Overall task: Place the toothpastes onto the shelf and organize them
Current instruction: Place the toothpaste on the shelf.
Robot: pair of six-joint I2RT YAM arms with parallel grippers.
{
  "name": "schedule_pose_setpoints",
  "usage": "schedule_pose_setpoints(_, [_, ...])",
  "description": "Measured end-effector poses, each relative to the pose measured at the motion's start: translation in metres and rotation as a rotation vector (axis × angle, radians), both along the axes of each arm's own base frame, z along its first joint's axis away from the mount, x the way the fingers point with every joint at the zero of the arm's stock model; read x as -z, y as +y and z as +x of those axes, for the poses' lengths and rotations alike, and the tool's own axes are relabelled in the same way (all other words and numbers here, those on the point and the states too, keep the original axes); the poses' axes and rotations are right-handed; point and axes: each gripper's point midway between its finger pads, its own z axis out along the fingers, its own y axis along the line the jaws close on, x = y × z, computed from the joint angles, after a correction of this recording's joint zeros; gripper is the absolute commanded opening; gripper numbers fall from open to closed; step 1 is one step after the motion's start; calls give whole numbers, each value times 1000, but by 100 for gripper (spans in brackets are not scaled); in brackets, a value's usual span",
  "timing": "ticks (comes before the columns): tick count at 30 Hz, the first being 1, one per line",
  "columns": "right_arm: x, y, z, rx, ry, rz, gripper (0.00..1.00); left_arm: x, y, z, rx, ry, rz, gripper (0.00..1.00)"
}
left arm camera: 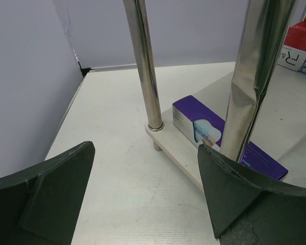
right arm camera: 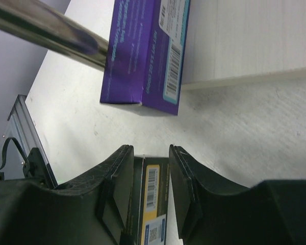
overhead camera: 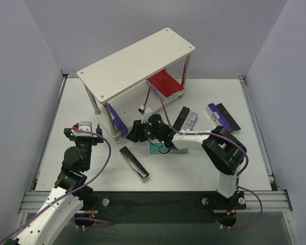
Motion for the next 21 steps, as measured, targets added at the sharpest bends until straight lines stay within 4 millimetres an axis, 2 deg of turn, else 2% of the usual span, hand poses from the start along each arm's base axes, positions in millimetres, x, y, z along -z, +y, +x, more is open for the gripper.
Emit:
schedule_pose_setpoints(10, [-11, 24, 17, -24, -43, 17, 35, 0, 0, 0, 0, 0, 0, 94])
schedule_pose_setpoints(21, [-13, 31, 24, -34, -57, 4, 34, 1, 0, 1, 0, 5, 4, 94])
